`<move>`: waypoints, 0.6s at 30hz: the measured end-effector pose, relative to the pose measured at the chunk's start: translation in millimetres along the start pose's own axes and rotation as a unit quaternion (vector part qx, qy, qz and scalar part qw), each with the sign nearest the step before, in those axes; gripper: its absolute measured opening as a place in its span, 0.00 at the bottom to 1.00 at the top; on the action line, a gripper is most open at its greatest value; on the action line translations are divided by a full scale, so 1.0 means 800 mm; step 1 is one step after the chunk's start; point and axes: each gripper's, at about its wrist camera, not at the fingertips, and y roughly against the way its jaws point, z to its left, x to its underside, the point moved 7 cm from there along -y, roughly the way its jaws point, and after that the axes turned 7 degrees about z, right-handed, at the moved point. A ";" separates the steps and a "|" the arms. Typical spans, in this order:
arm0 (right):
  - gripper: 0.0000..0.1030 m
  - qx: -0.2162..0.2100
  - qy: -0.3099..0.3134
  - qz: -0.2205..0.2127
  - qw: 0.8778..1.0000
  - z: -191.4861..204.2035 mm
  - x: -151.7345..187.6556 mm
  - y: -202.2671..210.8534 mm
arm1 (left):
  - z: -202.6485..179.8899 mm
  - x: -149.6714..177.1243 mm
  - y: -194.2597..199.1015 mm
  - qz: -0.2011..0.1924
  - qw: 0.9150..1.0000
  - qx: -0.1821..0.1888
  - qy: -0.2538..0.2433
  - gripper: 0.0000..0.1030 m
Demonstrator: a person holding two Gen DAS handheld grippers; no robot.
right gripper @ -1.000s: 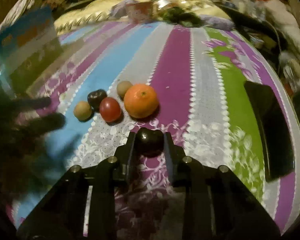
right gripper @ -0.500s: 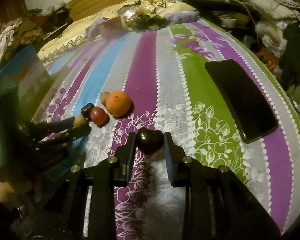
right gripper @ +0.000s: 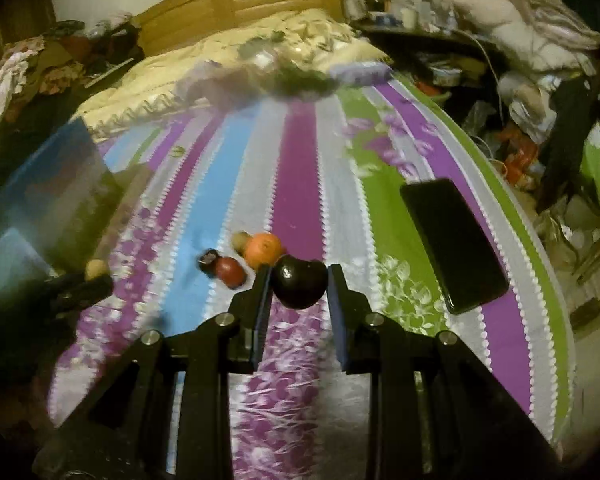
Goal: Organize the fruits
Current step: 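Carry the dark plum and yellowish fruit with both tools over the basket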
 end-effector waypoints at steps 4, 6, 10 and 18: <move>0.27 -0.020 0.018 -0.006 1.000 0.038 -0.009 0.024 | 0.036 -0.003 0.054 -0.010 0.999 -0.011 0.030 0.26; 0.27 -0.029 0.025 -0.007 0.999 0.056 -0.009 0.031 | 0.055 -0.005 0.080 -0.020 0.999 -0.020 0.042 0.26; 0.27 -0.051 0.048 -0.011 0.998 0.105 -0.015 0.049 | 0.101 -0.004 0.128 -0.040 0.996 -0.037 0.071 0.26; 0.27 -0.095 0.100 -0.015 0.990 0.215 -0.028 0.079 | 0.208 0.028 0.201 -0.056 0.987 -0.068 0.137 0.26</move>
